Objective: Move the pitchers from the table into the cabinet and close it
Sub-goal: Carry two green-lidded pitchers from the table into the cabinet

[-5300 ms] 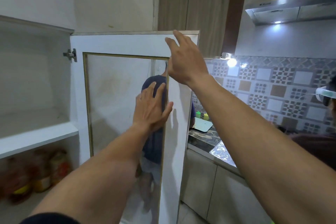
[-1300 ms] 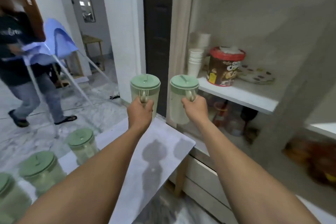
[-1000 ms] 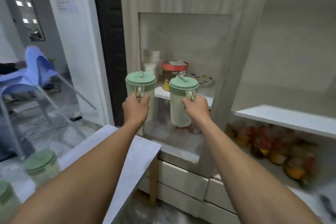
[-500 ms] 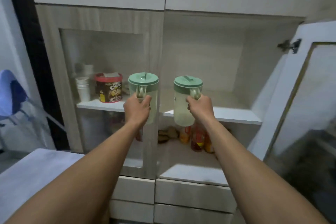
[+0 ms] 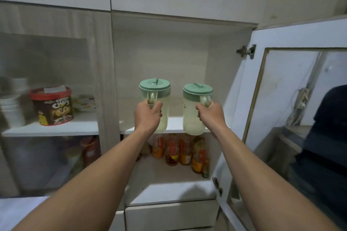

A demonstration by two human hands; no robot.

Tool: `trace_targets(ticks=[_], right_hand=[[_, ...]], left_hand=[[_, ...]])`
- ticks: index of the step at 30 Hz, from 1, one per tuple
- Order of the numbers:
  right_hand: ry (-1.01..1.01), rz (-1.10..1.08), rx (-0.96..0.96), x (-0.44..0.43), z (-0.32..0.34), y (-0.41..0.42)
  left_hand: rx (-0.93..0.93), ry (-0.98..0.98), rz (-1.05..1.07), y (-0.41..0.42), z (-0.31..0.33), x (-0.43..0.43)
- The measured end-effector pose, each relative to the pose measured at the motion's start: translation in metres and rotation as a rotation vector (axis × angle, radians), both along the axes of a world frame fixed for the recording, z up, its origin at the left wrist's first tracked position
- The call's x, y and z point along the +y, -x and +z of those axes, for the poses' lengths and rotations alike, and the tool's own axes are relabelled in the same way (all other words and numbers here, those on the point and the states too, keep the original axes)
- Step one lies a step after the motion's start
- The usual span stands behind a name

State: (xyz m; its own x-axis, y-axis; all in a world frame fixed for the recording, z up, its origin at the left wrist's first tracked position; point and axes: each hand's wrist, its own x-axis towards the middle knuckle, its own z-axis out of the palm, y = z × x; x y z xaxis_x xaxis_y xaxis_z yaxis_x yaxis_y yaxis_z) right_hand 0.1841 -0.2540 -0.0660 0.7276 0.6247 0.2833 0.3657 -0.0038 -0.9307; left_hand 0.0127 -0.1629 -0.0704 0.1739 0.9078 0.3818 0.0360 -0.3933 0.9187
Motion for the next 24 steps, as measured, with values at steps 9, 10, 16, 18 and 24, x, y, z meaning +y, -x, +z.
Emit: trace_targets(ticks=[9, 10, 16, 18, 24], right_hand=[[-0.053, -0.118, 0.011, 0.058, 0.010, -0.075], [-0.058, -0.120, 0.013, 0.065, 0.010, -0.081], [-0.058, -0.143, 0.034, 0.130, 0.004, -0.142], [-0.050, -0.154, 0.031, 0.155, 0.000, -0.165], [-0.066, -0.154, 0.030, 0.235, -0.019, -0.243]], left_hand=[[0.014, -0.007, -0.083, -0.088, 0.015, 0.074], [0.022, -0.005, -0.090, -0.096, 0.016, 0.082], [0.031, -0.004, -0.066, -0.161, 0.013, 0.146], [0.018, 0.005, -0.070, -0.184, 0.010, 0.170], [-0.040, 0.073, -0.118, -0.254, -0.011, 0.241]])
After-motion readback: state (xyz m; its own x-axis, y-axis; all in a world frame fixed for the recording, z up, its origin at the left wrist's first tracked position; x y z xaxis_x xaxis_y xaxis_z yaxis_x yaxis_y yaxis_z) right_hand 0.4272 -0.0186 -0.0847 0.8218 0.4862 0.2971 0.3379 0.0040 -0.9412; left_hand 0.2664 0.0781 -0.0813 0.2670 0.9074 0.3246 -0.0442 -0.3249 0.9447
